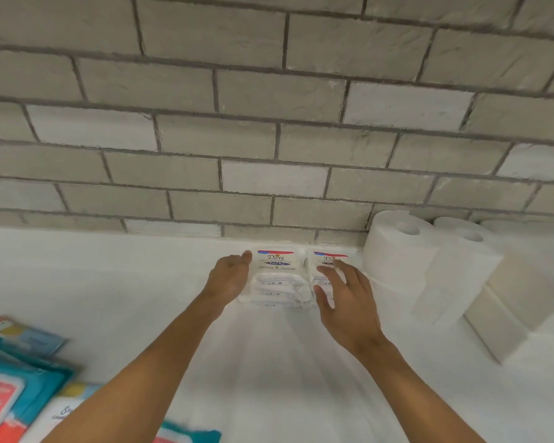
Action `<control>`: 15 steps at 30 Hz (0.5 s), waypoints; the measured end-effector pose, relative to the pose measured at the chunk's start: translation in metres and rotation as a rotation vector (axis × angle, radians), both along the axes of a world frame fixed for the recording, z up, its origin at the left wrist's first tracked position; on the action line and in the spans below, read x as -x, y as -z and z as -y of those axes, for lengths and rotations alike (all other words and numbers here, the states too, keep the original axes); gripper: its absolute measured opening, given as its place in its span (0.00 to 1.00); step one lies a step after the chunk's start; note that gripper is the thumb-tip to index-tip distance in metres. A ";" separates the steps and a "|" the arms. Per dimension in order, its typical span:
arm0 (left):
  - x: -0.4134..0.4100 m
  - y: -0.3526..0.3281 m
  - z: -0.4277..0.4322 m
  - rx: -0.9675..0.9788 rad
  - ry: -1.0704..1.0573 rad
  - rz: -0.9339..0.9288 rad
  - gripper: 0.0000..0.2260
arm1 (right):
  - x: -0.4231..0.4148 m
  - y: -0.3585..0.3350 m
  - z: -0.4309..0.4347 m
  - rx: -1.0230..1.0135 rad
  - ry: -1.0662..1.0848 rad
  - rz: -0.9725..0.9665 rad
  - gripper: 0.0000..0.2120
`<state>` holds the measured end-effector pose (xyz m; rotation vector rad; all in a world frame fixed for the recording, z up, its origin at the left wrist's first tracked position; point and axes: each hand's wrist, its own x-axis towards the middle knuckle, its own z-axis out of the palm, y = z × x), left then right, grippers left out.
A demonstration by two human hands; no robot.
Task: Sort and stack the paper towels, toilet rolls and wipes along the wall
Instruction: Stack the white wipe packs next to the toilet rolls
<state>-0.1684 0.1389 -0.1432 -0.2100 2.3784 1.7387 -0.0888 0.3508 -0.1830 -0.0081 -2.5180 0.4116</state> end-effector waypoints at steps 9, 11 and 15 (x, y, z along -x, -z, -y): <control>-0.077 -0.040 0.067 -0.040 0.150 -0.170 0.08 | -0.053 -0.054 0.051 0.300 -0.106 0.090 0.13; -0.096 -0.045 0.085 -0.007 0.176 -0.191 0.09 | -0.069 -0.065 0.070 0.351 -0.128 0.120 0.12; -0.128 -0.047 0.121 0.139 0.266 -0.251 0.11 | -0.106 -0.073 0.105 0.454 -0.154 0.150 0.10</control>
